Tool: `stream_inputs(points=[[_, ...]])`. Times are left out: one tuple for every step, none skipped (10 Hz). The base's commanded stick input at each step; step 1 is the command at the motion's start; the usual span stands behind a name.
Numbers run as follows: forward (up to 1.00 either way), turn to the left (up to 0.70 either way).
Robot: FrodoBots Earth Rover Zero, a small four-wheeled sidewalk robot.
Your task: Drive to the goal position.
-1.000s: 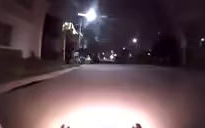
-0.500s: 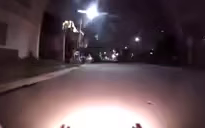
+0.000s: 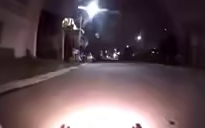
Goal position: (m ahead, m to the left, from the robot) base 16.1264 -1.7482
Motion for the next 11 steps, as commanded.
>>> stream_inputs(points=[[1.0,0.0],[1.0,0.0],[1.0,0.0],[1.0,0.0],[1.0,0.0],[1.0,0.0],[1.0,0.0],[1.0,0.0],[1.0,0.0],[1.0,0.0],[1.0,-0.04]])
